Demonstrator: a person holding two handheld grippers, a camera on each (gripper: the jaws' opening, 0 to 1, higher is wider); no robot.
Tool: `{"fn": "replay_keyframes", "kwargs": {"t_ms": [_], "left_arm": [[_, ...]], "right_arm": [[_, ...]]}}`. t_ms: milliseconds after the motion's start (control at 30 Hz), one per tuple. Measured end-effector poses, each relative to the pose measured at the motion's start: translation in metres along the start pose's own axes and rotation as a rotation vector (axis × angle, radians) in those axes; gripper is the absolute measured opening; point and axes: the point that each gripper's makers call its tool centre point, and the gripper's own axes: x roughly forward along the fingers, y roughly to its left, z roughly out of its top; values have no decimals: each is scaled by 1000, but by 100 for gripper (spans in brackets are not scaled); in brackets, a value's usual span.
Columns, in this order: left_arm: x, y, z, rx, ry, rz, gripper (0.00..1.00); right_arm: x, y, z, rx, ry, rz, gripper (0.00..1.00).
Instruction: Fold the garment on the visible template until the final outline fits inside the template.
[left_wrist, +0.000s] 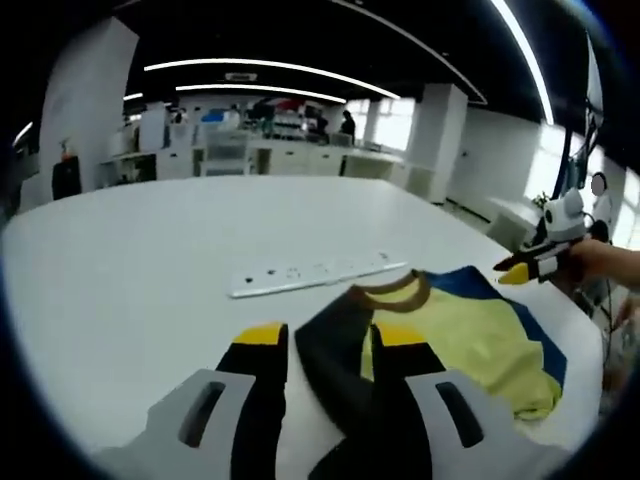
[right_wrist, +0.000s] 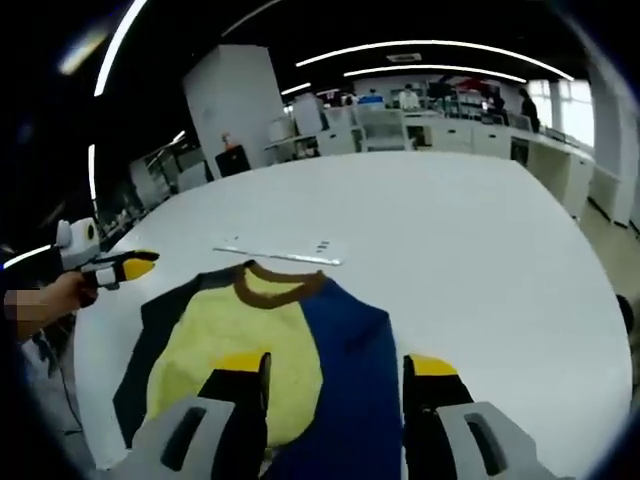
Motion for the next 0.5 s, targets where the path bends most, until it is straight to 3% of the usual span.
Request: {"fn": "replay_keyframes", "kwargs": {"t_ms": [367, 500], "left_arm": [[-44, -33, -14, 70, 20, -100, 52], [-60, -47, -23, 82, 29, -137, 57]], "right_arm": [[-38, 40, -21, -84, 40, 163, 74], [-52, 53, -39, -144, 82, 198, 77]]}}
